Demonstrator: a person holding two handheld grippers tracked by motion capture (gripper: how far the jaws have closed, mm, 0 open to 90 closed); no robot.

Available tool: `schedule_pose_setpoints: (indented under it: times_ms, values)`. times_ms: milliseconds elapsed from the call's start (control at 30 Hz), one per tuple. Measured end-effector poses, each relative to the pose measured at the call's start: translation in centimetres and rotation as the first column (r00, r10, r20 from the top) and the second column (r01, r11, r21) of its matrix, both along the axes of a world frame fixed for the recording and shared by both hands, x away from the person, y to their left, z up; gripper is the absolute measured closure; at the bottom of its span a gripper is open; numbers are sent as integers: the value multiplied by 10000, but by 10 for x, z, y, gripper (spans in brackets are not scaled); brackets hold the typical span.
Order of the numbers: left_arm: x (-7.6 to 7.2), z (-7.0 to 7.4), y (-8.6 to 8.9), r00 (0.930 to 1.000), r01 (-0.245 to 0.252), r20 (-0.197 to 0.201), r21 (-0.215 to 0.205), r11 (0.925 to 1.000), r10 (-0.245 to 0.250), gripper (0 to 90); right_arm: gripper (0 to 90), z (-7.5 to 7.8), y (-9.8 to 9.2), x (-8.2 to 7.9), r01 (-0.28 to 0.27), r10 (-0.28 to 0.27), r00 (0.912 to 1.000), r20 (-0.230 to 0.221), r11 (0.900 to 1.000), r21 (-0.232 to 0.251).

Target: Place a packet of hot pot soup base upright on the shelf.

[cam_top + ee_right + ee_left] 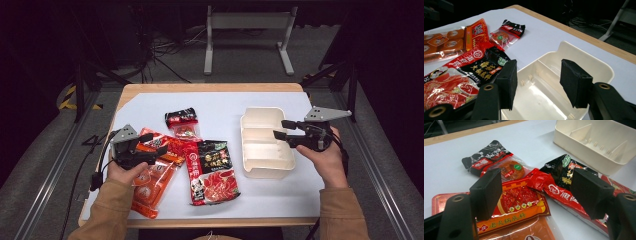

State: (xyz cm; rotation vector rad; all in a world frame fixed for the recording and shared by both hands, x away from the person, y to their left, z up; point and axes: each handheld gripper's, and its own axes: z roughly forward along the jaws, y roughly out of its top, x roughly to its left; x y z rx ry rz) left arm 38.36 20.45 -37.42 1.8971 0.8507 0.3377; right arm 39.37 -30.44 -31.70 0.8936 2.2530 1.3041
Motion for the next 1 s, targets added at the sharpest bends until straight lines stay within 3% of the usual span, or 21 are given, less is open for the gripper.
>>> schedule_pose_setpoints:
  times_ms: [167,367,667,1000]
  values:
    - [-1,4,-6,9999,159,-51,-185,9997,-160,257,474,0,-1,0,63,-63,10000,0,9999,79]
    - [1,7,-20,9990,445,-32,13,9990,-445,254,467,0,-2,-1,156,-155,9999,-24,9999,45]
    - [7,7,-40,9986,464,-279,339,9983,-455,249,459,-1,-3,-2,264,-264,9996,-96,9997,7]
    - [10,7,-53,9982,516,-298,103,9986,-513,248,446,-4,-1,1,228,-228,9995,-223,9997,-25]
